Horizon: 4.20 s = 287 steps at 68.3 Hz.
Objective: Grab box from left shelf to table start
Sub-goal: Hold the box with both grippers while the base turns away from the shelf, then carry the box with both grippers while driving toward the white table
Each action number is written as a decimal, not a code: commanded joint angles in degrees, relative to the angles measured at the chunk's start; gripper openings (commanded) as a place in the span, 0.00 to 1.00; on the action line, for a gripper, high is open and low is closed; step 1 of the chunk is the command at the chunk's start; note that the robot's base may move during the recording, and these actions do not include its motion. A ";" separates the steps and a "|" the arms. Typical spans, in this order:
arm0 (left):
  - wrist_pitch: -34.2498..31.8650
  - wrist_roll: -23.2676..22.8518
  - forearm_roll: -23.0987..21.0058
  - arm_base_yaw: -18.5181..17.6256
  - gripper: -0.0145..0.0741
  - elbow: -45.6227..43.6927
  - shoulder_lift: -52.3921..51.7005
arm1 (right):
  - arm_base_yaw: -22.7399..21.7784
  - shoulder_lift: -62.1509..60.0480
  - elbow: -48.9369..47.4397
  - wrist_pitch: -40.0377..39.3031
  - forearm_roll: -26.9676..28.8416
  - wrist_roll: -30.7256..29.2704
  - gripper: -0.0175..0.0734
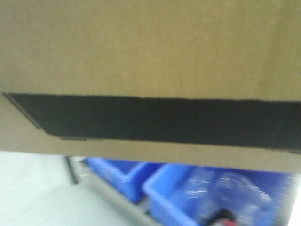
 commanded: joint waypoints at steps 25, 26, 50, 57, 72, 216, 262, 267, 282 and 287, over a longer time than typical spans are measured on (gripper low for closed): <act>-6.34 -0.60 0.78 -0.50 0.06 -1.99 -8.61 | 0.05 0.15 -2.27 -9.46 5.19 -1.73 0.26; -5.82 -0.60 0.78 -0.50 0.06 -1.99 -8.84 | 0.05 0.15 -2.27 -9.46 5.19 -1.73 0.26; -2.55 -0.60 0.78 -0.50 0.06 -1.99 -14.57 | 0.05 0.15 -2.27 -9.46 5.19 -1.73 0.26; -2.55 -0.60 0.78 -0.50 0.06 -1.99 -14.57 | 0.05 0.15 -2.27 -9.46 5.19 -1.73 0.26; -2.55 -0.60 0.78 -0.50 0.06 -1.99 -14.57 | 0.05 0.15 -2.27 -9.46 5.19 -1.73 0.26; -2.55 -0.60 0.70 -0.50 0.06 -1.99 -14.57 | 0.05 0.15 -2.27 -9.46 5.19 -1.73 0.26; -2.55 -0.60 0.70 -0.50 0.06 -1.99 -14.57 | 0.05 0.15 -2.27 -9.46 5.19 -1.73 0.26; -2.55 -0.60 0.70 -0.50 0.06 -1.99 -14.57 | 0.05 0.15 -2.27 -9.46 5.19 -1.73 0.26; -2.55 -0.60 0.70 -0.50 0.06 -1.99 -14.57 | 0.05 0.15 -2.27 -9.46 5.19 -1.73 0.26; -2.55 -0.60 0.70 -0.50 0.06 -1.99 -14.57 | 0.05 0.15 -2.27 -9.46 5.19 -1.73 0.26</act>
